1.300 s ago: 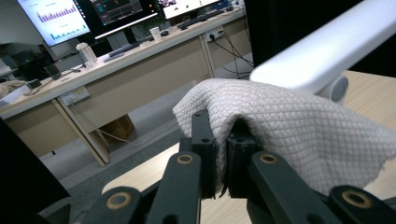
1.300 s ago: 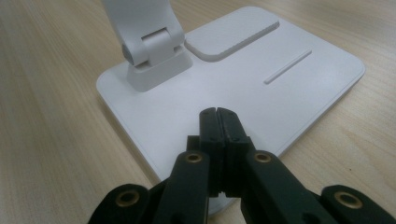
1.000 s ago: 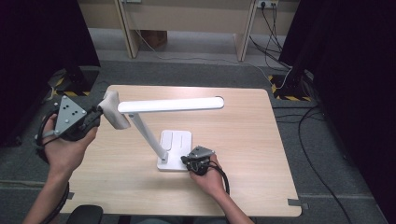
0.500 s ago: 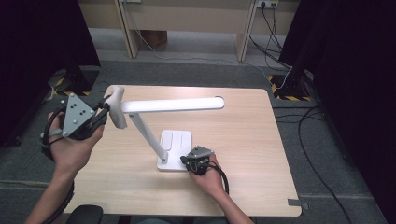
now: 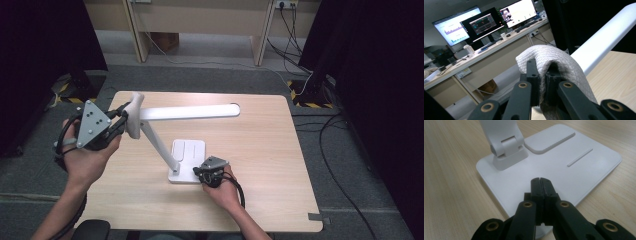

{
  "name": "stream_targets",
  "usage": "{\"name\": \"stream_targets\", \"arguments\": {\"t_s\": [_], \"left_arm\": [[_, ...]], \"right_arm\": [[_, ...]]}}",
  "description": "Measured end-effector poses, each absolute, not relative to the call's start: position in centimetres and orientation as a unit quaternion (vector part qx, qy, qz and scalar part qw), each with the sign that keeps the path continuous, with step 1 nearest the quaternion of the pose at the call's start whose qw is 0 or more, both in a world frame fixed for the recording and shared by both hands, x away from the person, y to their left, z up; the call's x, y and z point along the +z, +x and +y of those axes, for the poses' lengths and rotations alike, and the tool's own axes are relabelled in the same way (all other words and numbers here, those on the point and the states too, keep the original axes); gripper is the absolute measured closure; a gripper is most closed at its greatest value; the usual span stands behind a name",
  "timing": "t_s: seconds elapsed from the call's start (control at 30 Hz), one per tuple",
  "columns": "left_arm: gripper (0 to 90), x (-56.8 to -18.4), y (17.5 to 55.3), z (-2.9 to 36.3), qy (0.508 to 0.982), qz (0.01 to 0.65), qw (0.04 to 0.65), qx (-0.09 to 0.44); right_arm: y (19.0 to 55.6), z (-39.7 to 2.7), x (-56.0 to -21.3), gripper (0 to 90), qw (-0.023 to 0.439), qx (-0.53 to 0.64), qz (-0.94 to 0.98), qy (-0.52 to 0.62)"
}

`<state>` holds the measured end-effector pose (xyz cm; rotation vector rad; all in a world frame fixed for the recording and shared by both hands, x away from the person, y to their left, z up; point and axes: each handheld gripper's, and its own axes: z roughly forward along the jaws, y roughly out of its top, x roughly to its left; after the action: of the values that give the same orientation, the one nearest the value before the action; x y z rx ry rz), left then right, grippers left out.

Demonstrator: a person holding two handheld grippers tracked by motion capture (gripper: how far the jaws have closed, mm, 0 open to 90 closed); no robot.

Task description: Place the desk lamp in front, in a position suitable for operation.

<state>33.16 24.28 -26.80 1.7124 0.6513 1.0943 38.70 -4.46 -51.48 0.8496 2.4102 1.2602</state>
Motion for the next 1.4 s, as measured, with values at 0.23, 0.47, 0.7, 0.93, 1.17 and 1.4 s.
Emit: {"name": "stream_targets", "arguments": {"t_s": [0.23,0.47,0.7,0.93,1.17,1.4], "left_arm": [[84.4,-27.0,33.5,23.0,0.708,0.258,0.488,0.441],[84.4,-26.9,33.7,22.2,0.712,0.253,0.489,0.435],[84.5,-26.9,33.9,21.2,0.717,0.249,0.488,0.431],[84.5,-26.8,34.1,20.6,0.718,0.250,0.492,0.425],[84.5,-26.8,34.2,19.9,0.720,0.248,0.493,0.421],[84.5,-26.8,34.4,19.5,0.722,0.245,0.493,0.420]], "right_arm": [[38.7,-4.5,-51.5,90.0,0.145,0.439,0.836,0.296],[38.7,-4.5,-51.5,90.0,0.144,0.439,0.836,0.296],[38.8,-4.4,-51.5,90.0,0.135,0.439,0.836,0.300],[38.9,-4.5,-51.4,90.0,0.133,0.437,0.838,0.297],[38.9,-4.4,-51.4,90.0,0.134,0.437,0.839,0.296],[38.9,-4.4,-51.4,90.0,0.134,0.437,0.839,0.294]]}}
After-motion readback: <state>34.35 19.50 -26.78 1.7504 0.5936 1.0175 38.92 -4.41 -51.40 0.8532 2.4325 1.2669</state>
